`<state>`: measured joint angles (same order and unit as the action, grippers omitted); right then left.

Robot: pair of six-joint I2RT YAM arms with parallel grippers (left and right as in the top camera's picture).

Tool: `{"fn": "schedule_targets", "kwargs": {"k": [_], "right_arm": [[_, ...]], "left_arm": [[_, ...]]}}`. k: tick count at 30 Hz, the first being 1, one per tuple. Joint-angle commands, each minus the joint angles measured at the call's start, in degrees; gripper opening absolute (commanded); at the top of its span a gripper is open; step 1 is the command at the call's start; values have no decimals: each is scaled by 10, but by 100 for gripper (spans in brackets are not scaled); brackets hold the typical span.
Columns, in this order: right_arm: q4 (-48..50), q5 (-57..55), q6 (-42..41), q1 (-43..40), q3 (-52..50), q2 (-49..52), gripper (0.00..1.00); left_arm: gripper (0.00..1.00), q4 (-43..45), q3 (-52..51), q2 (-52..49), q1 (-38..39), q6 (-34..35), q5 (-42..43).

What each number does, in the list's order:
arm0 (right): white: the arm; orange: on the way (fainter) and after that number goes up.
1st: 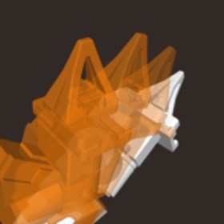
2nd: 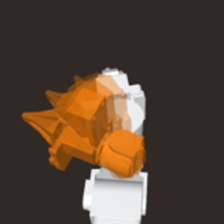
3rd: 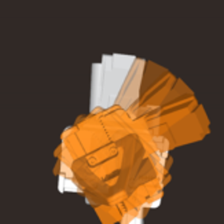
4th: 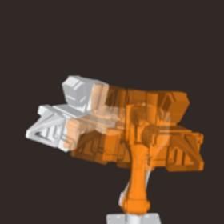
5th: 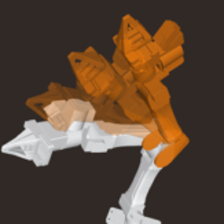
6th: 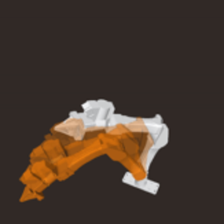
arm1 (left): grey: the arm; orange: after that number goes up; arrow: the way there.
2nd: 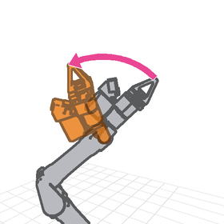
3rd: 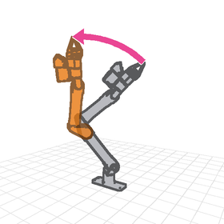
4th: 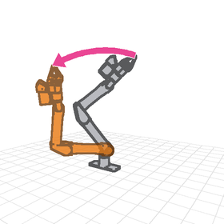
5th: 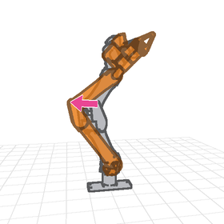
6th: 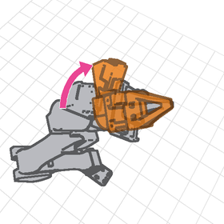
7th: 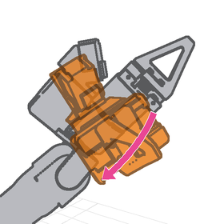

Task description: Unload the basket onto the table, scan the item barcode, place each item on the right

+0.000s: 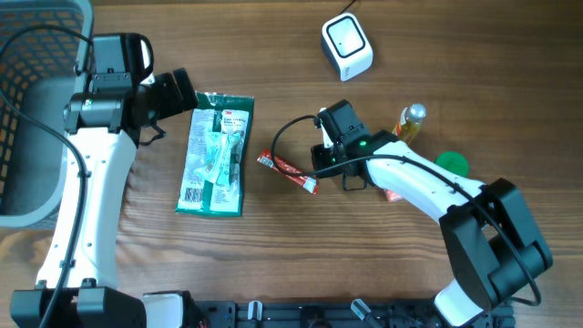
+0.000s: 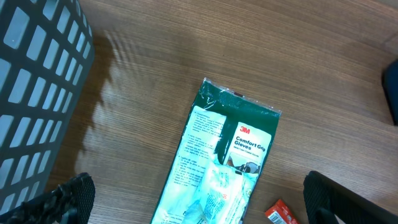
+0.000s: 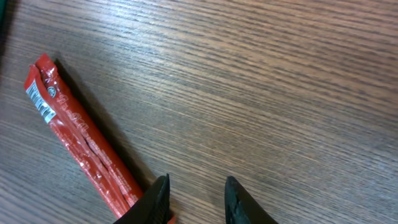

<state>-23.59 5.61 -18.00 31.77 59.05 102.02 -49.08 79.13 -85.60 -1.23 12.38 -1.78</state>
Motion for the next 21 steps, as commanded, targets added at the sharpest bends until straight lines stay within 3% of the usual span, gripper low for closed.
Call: {"fn": "schedule_targets", "kwargs": {"k": [1, 4, 17, 21], "right_arm": [[0, 17, -6, 2, -6, 10, 31], [4, 0, -6, 1, -6, 10, 35], [-9, -12, -49, 2, -6, 10, 29], [-9, -2, -71, 3, -6, 10, 19]], "left_arm": [[100, 2, 8, 4, -2, 5, 2], [100, 2, 8, 4, -2, 5, 2], [100, 2, 8, 4, -2, 5, 3], [100, 1, 8, 4, -2, 5, 2]]}}
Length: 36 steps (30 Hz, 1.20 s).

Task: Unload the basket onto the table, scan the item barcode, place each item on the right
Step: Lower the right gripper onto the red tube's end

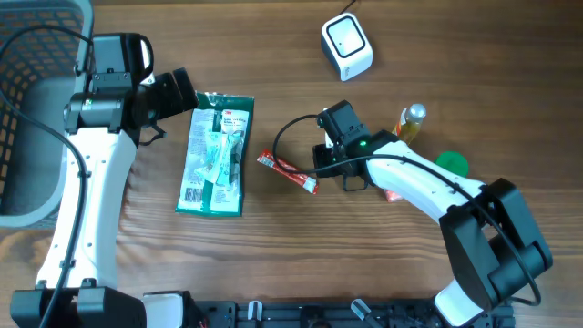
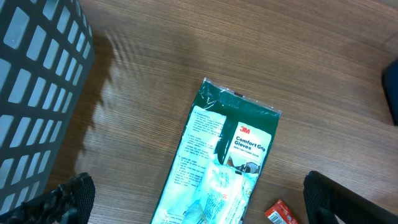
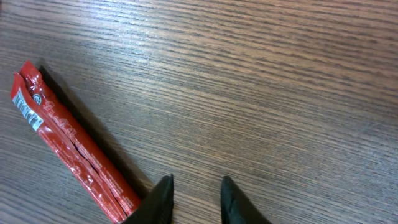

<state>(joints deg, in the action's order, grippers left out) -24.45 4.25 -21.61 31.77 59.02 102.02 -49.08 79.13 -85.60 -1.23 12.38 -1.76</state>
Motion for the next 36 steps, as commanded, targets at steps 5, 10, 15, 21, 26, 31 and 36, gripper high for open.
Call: {"fn": "schedule_targets", "kwargs": {"k": [5, 10, 15, 21, 26, 31, 36], "right_arm": [[2, 11, -75, 6, -6, 24, 14], [2, 22, -86, 6, -6, 53, 14], [-5, 79, -86, 6, -6, 58, 10], [-33, 115, -116, 7, -6, 58, 11], [-33, 135, -116, 7, -6, 58, 11], [-33, 114, -114, 7, -6, 58, 22], [-33, 92, -114, 7, -6, 58, 37]], "left_arm": [[100, 2, 8, 4, -2, 5, 2], [100, 1, 8, 4, -2, 5, 2], [100, 2, 8, 4, -2, 5, 2], [100, 2, 8, 4, -2, 5, 2], [100, 2, 8, 4, -2, 5, 2], [100, 2, 8, 4, -2, 5, 2], [100, 2, 8, 4, -2, 5, 2]]}}
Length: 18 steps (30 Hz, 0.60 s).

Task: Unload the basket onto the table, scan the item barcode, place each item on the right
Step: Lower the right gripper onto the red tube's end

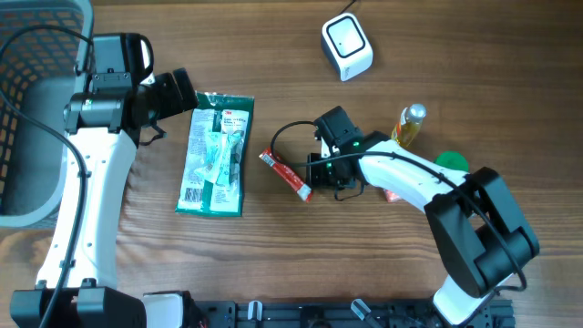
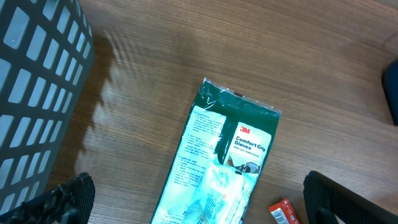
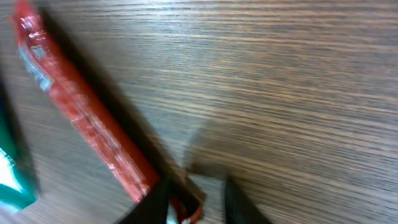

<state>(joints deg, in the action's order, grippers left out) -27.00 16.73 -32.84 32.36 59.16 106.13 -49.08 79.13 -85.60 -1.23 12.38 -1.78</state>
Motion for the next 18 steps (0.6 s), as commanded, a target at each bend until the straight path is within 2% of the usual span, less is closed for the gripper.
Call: {"fn": "schedule_targets", "kwargs": {"k": [1, 2, 3, 4, 5, 9, 11, 14, 18], "right_arm": [[-7, -32, -2, 1, -7, 17, 46], [-6, -32, -2, 1, -7, 17, 56], [-5, -32, -2, 1, -7, 17, 73], [-5, -32, -2, 1, -7, 17, 97], [-5, -32, -2, 1, -7, 17, 100], [-5, -33, -1, 1, -7, 17, 97], [-5, -50, -2, 0, -7, 17, 66], [-18, -53, 16, -8, 15, 11, 55], [-66, -18, 65, -11, 62, 3, 47]], "left_arm": [[100, 1, 8, 4, -2, 5, 2], [100, 2, 8, 4, -2, 5, 2], [100, 2, 8, 4, -2, 5, 3], [100, 2, 8, 4, -2, 5, 2], [100, 2, 8, 4, -2, 5, 2], [100, 2, 8, 4, -2, 5, 2], [100, 1, 8, 4, -2, 5, 3], [100, 1, 8, 4, -2, 5, 2], [100, 1, 8, 4, -2, 5, 2]]}}
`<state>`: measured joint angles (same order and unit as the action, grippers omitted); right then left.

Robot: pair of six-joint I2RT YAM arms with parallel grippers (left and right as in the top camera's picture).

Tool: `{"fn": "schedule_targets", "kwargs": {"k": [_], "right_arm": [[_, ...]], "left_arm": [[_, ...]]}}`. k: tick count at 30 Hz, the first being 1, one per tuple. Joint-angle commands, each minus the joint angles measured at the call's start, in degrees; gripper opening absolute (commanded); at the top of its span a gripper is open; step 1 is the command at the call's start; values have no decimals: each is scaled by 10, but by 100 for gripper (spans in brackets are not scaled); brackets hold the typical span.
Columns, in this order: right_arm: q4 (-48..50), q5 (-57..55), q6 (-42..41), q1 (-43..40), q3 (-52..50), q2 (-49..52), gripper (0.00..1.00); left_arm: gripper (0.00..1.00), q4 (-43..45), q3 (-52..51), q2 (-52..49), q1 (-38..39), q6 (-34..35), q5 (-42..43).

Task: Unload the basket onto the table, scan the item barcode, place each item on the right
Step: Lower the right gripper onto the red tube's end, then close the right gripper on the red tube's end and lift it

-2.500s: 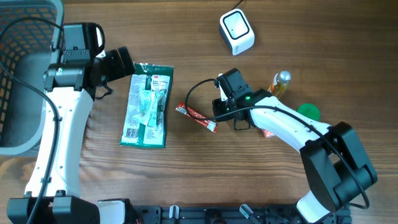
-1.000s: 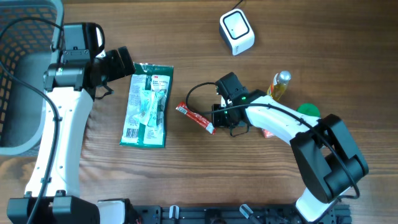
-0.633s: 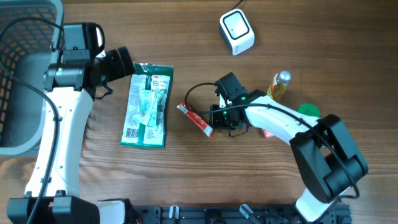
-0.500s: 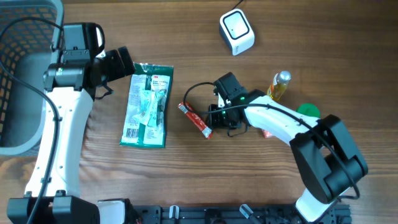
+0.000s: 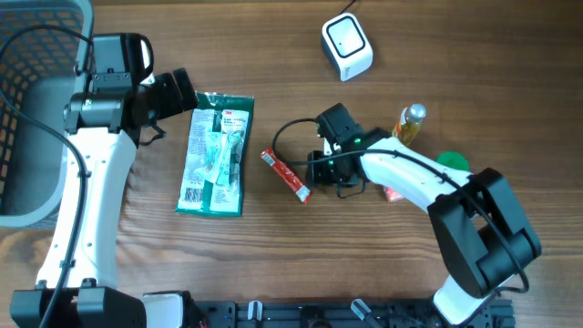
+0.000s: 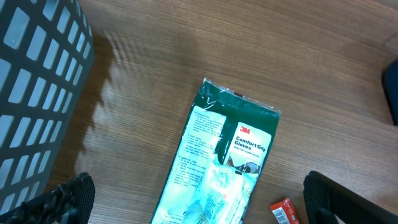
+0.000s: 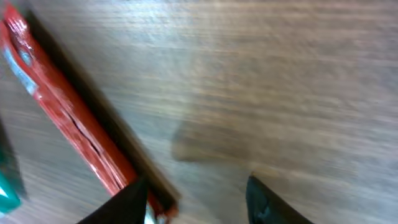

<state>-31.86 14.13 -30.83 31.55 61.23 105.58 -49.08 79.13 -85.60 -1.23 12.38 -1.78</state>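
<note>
A red stick packet (image 5: 286,175) lies slanted on the wooden table, with a small barcode label at its far end (image 7: 18,59). My right gripper (image 5: 315,169) is low at the packet's near end, open. In the blurred right wrist view its left finger (image 7: 132,200) is beside the packet (image 7: 68,121), with nothing between the fingers. The white scanner (image 5: 347,47) stands at the back. My left gripper (image 5: 185,92) hovers open over the top of a green glove package (image 6: 219,163). The packet's end (image 6: 283,212) shows in the left wrist view.
A grey mesh basket (image 5: 27,109) fills the far left, its wall (image 6: 37,93) close to my left gripper. A small bottle (image 5: 410,123), a green lid (image 5: 452,164) and a reddish item partly under the right arm sit to the right.
My right gripper's fingers now stand wider apart beside the near end of the red packet. The packet and the left arm have not visibly moved.
The red packet first lay at a shallow slant, with my right gripper at its right end and the fingers narrowly apart. It was much the same a moment later. Then the packet lay steeper with the gripper further left. Now the fingers are spread wider.
</note>
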Motion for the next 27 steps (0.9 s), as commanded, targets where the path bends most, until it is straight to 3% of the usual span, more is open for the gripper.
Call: {"fn": "schedule_targets", "kwargs": {"k": [1, 9, 17, 27], "right_arm": [[-30, 12, 52, -2, 54, 9, 47], [-36, 25, 84, 24, 58, 9, 37], [-38, -58, 83, 84, 58, 10, 34], [-55, -78, 82, 90, 54, 10, 34]], "left_arm": [[100, 1, 8, 4, -2, 5, 2], [100, 2, 8, 4, -2, 5, 2], [100, 2, 8, 4, -2, 5, 2], [100, 1, 8, 4, -2, 5, 2]]}}
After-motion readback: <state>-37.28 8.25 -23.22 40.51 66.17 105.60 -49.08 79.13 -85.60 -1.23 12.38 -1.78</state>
